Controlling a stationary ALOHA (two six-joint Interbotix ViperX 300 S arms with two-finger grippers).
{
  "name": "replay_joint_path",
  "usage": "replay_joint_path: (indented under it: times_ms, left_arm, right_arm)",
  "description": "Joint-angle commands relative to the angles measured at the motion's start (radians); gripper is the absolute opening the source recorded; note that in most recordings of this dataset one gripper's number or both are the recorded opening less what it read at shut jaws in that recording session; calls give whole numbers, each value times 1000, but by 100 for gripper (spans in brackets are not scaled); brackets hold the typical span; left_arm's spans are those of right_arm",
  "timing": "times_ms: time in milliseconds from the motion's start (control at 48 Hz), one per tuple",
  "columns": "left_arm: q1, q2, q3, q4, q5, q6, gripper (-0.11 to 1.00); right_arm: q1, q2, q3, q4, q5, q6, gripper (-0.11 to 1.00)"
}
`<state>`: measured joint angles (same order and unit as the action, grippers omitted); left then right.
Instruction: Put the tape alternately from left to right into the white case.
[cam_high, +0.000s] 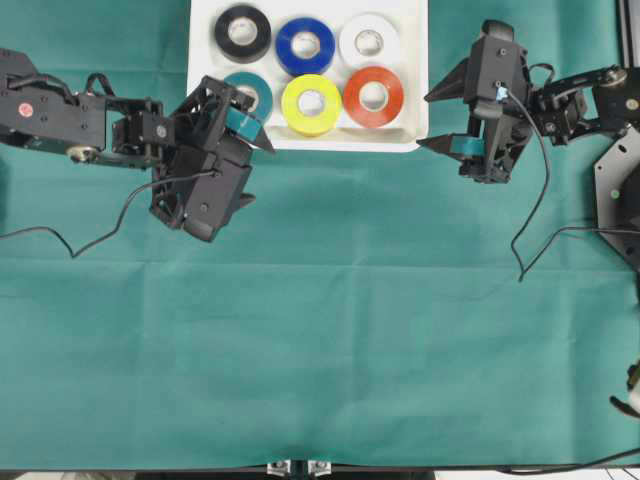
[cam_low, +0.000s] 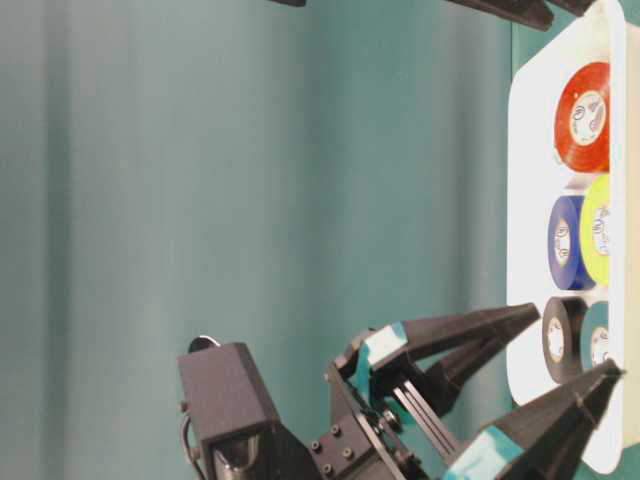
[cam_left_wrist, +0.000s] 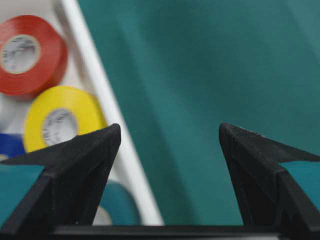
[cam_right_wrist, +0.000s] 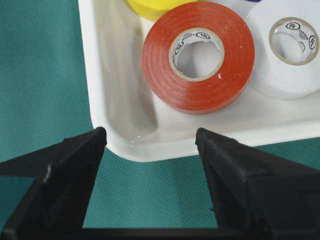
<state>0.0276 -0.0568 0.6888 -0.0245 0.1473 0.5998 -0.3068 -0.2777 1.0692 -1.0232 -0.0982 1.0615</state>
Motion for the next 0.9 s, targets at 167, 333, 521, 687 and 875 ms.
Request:
replay_joint_path:
  times_ms: [167,333,521,687,875]
  left_arm:
    - [-20,-25,0,-2,-8,-124,87]
    - [-20,-25,3,-2,-8,-181,87]
    - [-20,-32,5,-2,-8,-204,87]
    - [-20,-67,18,-2,-8,-218,86]
    - [-20,-118,44,-2,-9,-224,86]
  right_arm:
    - [2,-14,-11,3,-6,0,78]
    - [0,-14,-11,3,-6,0,78]
    - [2,-14,-12,3,-26,0,78]
    - [6,-44,-5,3,-66,0,78]
    - [12,-121,18,3,-72,0,78]
